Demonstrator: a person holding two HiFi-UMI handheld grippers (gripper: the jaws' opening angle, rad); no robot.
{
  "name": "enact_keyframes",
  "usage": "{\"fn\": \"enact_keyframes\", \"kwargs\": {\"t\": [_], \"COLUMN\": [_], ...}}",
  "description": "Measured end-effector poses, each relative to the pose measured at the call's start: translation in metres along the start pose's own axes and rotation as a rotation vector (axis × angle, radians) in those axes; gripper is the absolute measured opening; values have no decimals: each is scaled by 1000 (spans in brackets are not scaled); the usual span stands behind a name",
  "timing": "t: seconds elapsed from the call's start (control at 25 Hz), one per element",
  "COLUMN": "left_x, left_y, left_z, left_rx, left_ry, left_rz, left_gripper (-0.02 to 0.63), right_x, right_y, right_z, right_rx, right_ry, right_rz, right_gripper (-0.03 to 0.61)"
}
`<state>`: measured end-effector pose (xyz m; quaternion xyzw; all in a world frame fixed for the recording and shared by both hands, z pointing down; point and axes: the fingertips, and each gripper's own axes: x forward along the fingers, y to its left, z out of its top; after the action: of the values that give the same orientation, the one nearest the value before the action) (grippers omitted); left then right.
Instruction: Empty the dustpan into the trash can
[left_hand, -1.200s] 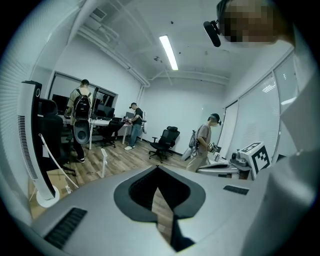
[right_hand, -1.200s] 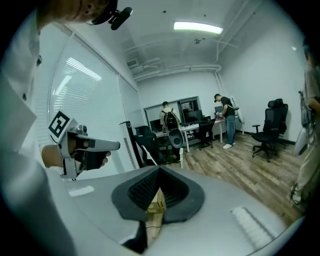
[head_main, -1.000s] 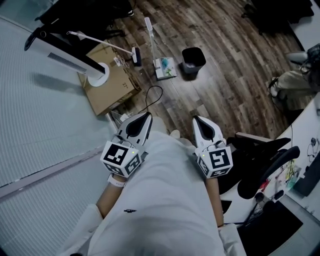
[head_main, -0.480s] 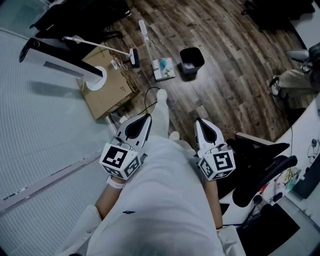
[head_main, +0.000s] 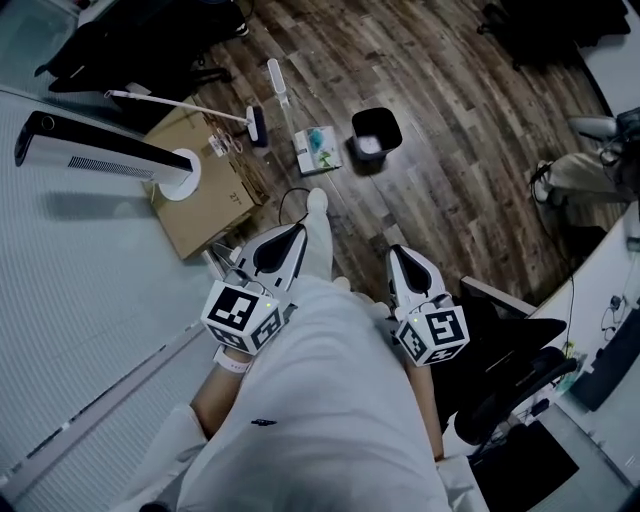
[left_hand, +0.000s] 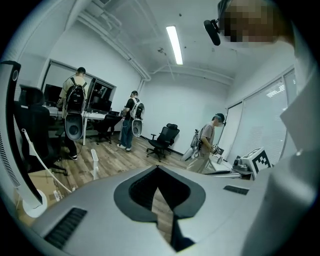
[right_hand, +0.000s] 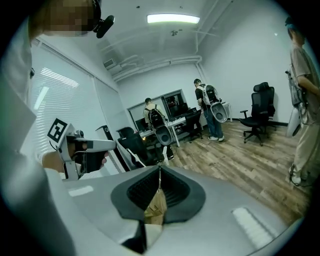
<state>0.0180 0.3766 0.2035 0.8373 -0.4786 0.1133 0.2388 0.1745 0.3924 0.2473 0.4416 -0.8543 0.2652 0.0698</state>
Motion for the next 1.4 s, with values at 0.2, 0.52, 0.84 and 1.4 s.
{"fn": "enact_keyframes", "kwargs": {"t": [0.2,0.52,0.84,1.4], "left_x": [37,95,149,182], "left_y": [49,124,189,239], "left_z": [35,103,147,144], "left_rx": [-14,-26,-18,-62], "left_ry": [2,-17,-17,39], "left_rz": [14,-9,-33,-16], "left_gripper": [8,8,8,8], "right_x": [51,145,227,270], "right_y": [-23,-44,-48,-67], "right_z": [32,102,139,146], "right_rx": [30,27,-12,-55], "right_ry": [14,-12,-20,35], "right_rz": [-47,-58,-34,-110], "right_gripper": [20,20,20,43]}}
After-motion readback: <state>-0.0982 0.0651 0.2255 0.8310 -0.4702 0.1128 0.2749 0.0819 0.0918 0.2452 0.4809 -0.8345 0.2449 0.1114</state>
